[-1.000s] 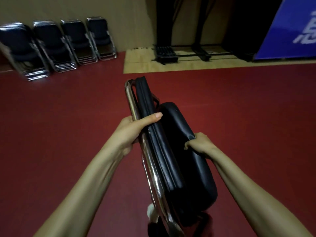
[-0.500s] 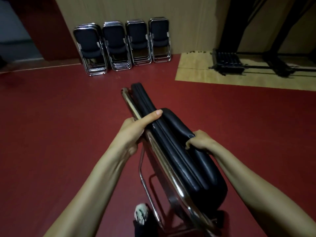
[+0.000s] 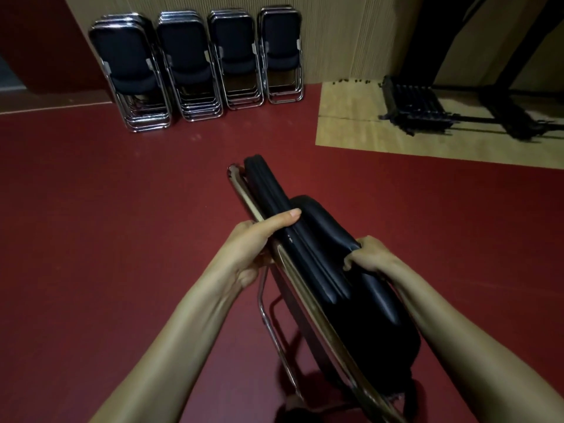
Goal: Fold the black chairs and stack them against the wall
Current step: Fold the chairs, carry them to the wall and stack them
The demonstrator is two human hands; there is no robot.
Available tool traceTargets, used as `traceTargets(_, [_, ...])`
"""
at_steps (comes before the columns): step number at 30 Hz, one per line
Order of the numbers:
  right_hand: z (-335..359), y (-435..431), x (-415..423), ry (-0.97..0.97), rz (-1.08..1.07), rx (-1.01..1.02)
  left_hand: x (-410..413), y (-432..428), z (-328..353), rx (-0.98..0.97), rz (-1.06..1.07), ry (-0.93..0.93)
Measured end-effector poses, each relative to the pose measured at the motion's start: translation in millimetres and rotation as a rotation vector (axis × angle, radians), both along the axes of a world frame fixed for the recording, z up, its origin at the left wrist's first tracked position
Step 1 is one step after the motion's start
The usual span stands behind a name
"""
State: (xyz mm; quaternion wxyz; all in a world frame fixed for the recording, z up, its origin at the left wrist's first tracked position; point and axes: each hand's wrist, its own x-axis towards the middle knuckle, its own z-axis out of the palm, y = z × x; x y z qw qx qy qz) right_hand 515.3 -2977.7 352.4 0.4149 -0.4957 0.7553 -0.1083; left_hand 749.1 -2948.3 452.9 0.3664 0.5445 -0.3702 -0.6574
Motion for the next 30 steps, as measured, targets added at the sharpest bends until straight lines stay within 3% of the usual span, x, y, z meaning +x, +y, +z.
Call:
traceTargets(11, [-16.5,-315.0,7.2,0.045,-0.006,-0.013,12.1,-313.9,-10.2,-0.006,-0.054,-0.038])
traceTargets(30, [-20.9,-884.4,49.6,0.036,-0.135,0.053,56.0,-921.3,-26.3,0.078,-0.174,0.090])
